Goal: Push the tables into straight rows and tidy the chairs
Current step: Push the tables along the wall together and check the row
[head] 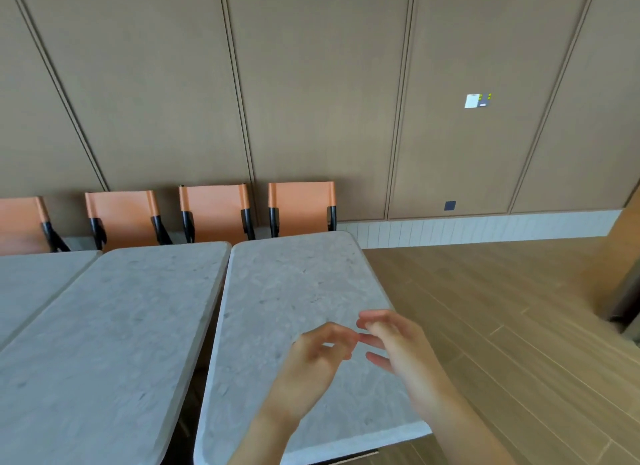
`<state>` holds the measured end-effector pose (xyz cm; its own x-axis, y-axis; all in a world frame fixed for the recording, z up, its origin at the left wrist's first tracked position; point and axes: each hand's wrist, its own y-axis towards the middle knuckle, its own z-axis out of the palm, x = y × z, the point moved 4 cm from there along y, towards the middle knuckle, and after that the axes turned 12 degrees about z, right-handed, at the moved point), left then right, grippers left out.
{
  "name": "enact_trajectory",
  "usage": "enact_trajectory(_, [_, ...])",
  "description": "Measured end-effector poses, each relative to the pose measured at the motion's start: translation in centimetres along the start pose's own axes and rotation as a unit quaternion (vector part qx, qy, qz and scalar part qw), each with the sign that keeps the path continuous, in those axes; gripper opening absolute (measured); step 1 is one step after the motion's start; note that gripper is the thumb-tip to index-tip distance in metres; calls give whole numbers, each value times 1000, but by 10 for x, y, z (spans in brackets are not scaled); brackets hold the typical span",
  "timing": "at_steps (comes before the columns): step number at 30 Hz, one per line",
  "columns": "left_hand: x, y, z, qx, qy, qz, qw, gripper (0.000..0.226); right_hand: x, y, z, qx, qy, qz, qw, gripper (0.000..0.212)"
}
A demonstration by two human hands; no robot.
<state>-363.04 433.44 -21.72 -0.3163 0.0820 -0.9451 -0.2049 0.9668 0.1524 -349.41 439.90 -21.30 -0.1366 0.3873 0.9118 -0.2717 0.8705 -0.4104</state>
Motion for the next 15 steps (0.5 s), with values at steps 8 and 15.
enact_trajectory(8, [60, 33, 13, 2, 45, -26, 999, 26, -38, 69, 6, 23, -9, 64, 998, 23])
enact_trajectory(15, [171, 58, 19, -26, 135, -40, 990, 35, -112, 143, 2, -14, -36, 127, 991, 18])
